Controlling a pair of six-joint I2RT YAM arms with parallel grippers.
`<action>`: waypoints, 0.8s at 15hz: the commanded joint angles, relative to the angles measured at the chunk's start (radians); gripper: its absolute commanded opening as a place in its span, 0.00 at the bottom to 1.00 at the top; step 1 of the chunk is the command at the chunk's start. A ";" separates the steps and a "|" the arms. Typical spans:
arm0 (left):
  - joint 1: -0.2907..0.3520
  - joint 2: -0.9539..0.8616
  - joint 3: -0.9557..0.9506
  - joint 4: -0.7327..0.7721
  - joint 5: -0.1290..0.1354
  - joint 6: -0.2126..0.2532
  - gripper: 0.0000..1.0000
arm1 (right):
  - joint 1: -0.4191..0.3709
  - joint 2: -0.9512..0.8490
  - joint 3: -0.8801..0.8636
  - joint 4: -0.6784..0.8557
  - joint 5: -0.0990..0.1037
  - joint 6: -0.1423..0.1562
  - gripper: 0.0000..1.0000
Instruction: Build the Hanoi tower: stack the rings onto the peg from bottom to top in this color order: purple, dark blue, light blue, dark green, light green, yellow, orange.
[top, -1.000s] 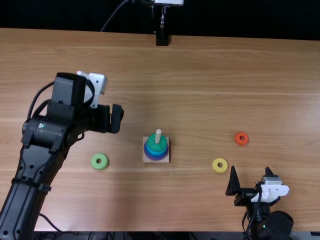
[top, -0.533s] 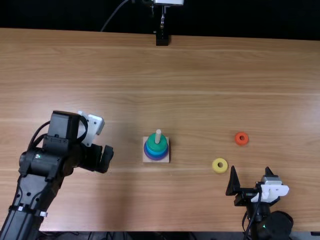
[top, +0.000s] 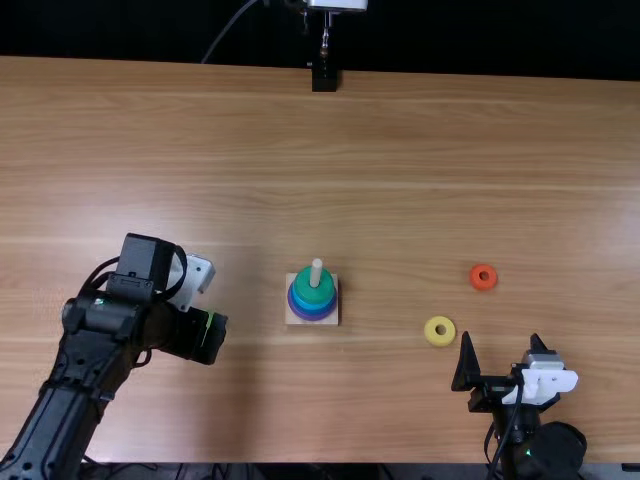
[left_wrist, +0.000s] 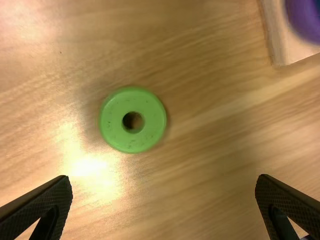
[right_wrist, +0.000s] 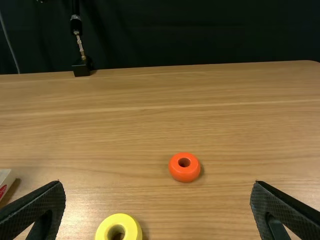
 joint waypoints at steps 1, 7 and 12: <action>-0.016 0.029 -0.023 0.008 -0.060 0.017 1.00 | -0.011 -0.013 -0.064 -0.073 -0.009 0.002 1.00; -0.045 0.112 -0.037 0.062 -0.098 0.015 1.00 | -0.011 -0.013 -0.064 -0.073 -0.009 0.002 1.00; -0.065 0.216 -0.020 0.080 -0.098 0.015 1.00 | -0.011 -0.013 -0.064 -0.073 -0.009 0.002 1.00</action>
